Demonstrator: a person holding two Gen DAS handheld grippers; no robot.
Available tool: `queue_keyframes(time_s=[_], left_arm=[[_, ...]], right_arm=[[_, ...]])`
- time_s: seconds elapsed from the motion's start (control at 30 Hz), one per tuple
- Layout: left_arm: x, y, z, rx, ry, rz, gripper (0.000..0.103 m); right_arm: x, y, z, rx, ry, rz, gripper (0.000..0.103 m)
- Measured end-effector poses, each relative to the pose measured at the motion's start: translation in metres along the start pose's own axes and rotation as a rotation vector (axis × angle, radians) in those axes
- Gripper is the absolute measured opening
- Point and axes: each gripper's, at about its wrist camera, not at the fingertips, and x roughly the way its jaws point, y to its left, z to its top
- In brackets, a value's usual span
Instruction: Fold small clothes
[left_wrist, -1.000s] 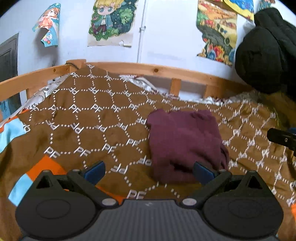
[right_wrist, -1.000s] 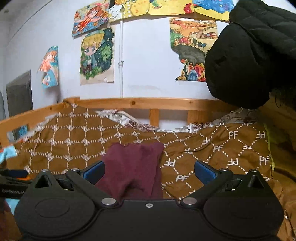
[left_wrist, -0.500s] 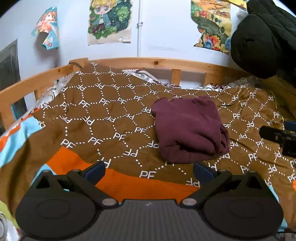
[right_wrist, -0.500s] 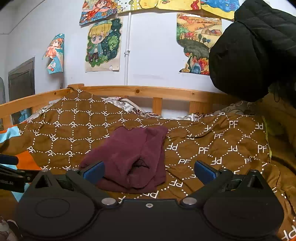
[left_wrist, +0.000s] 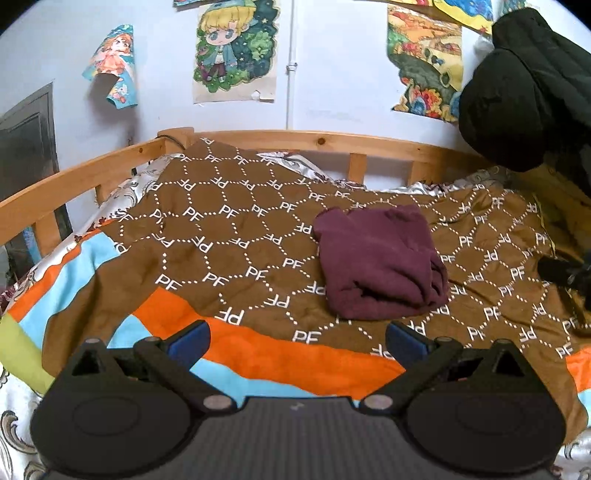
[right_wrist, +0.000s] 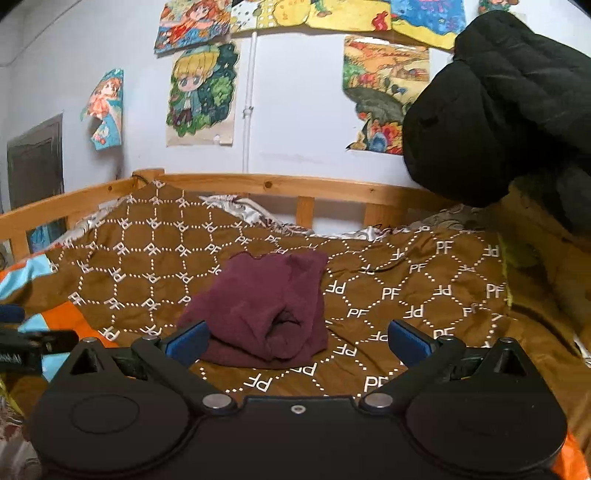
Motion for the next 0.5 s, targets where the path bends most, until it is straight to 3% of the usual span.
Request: queue_keyframes(time_s=[0.23, 0.5], left_arm=[[-0.025, -0.013, -0.001, 0.071, -0.108, 0.019, 0.103], [-0.041, -0.012, -0.012, 0.069, -0.132, 0.036, 0.103]], right_arm=[[-0.044, -0.002, -0.006, -0.052, -0.038, 0.035, 0.102], [-0.061, -0.013, -0.003, -0.040, -0.062, 0.012, 0.102]])
